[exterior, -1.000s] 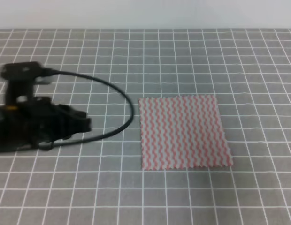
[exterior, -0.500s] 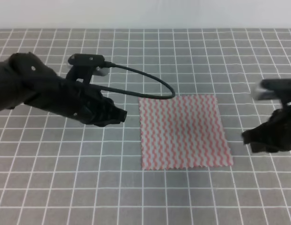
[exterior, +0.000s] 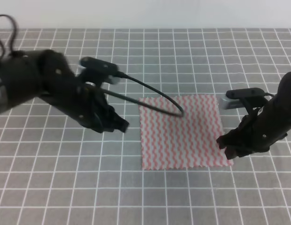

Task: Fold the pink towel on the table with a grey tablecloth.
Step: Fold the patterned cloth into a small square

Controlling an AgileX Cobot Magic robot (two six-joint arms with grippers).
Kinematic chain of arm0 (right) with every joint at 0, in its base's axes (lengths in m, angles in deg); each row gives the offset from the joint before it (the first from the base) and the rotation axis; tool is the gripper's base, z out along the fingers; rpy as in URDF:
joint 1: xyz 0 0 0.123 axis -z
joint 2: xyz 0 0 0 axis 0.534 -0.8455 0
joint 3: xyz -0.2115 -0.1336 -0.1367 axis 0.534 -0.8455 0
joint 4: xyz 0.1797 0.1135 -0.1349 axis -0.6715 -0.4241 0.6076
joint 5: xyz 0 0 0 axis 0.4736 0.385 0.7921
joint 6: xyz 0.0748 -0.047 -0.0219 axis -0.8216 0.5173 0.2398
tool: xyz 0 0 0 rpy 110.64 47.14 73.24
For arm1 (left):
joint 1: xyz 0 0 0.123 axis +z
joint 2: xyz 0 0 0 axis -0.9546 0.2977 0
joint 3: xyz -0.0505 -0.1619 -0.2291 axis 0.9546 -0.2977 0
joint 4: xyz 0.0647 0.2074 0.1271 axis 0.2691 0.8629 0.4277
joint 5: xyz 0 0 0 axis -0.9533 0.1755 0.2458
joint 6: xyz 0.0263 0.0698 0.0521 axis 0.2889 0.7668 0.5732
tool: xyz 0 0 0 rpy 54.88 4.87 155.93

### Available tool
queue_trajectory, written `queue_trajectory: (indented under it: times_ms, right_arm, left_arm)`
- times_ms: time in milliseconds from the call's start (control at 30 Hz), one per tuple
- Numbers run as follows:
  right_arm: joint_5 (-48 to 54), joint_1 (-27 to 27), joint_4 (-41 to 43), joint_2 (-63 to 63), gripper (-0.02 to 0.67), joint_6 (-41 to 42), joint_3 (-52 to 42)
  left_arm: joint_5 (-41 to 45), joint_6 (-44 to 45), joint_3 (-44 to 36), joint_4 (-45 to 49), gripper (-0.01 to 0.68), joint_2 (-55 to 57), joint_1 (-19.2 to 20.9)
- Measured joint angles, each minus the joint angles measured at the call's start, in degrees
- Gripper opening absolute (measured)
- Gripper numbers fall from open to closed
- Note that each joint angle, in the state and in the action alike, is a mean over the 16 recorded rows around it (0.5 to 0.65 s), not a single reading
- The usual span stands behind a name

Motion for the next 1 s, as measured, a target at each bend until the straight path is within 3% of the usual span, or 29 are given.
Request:
queue_trajectory:
  times_ms: [200, 333, 767, 1000]
  right_arm:
    - [-1.23, -0.14, 0.32, -0.85, 0.252, -1.00, 0.30]
    - [-1.97, -0.14, 0.05, -1.41, 0.256, -1.40, 0.28]
    - [-3.13, -0.14, -1.66, -2.95, 0.158, -1.44, 0.42]
    - [-2.99, -0.14, -2.21, -3.02, 0.064, -1.41, 2.30]
  left_arm:
    - [1.73, -6.52, 3.15, 6.19, 0.003, 2.80, -3.76]
    - [2.71, -8.81, 5.49, 7.21, 0.043, 5.39, -5.14]
    - [3.47, -9.90, 9.45, 5.48, 0.307, 10.10, -5.64]
    - [3.54, -7.33, 9.51, 5.29, 0.341, 10.36, -5.66]
